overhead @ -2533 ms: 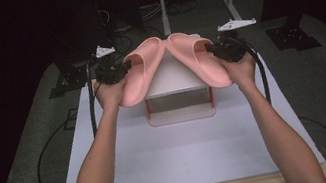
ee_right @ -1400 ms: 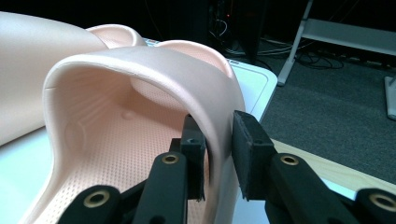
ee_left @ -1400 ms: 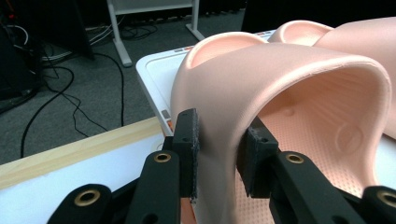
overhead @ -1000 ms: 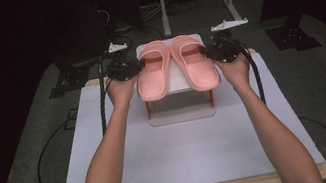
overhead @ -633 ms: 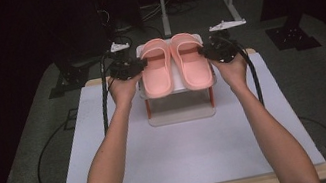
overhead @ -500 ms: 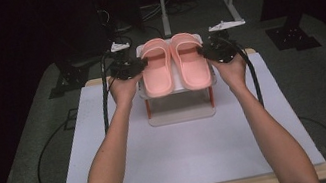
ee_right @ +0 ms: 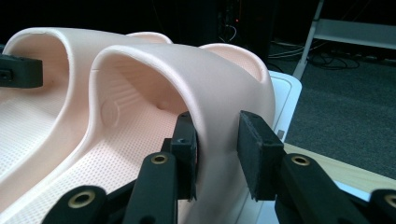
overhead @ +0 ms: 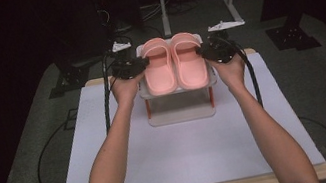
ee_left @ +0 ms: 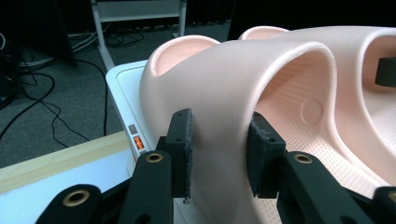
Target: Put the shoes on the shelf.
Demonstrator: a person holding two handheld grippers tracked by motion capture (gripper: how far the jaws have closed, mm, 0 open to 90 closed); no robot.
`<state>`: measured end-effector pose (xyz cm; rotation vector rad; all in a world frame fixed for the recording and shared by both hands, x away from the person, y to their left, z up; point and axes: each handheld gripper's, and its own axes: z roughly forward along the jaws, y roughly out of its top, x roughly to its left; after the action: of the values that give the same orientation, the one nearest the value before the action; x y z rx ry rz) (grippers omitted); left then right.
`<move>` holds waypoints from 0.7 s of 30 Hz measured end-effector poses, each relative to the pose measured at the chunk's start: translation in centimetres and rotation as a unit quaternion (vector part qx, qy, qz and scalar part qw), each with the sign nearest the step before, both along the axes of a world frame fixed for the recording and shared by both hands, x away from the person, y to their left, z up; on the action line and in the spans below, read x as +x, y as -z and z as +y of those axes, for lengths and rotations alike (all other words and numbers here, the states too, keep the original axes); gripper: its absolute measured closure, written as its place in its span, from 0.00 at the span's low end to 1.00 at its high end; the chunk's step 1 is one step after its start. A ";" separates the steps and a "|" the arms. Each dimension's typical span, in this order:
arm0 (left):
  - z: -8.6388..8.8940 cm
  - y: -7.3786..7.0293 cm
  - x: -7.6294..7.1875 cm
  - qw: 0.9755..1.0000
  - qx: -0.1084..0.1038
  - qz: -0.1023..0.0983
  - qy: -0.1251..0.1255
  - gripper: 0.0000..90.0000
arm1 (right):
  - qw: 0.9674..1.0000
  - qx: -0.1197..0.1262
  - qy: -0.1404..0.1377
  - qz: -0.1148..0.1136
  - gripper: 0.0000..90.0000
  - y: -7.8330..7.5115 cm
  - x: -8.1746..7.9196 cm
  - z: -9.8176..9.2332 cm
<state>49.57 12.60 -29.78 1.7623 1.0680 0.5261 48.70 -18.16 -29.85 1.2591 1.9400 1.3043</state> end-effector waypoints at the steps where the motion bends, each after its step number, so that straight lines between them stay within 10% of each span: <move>1: 0.0 0.0 0.0 1.000 -0.001 0.000 0.001 0.73 | 1.000 0.002 0.001 0.000 0.75 0.0 0.0 0.0; 21: 0.0 0.1 0.1 1.000 -0.002 -0.001 0.002 0.69 | 1.000 0.019 -0.002 0.003 0.71 0.1 0.1 -0.2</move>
<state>49.68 12.63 -29.89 1.7587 1.0630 0.5235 48.81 -18.38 -29.97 1.2799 1.9311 1.3472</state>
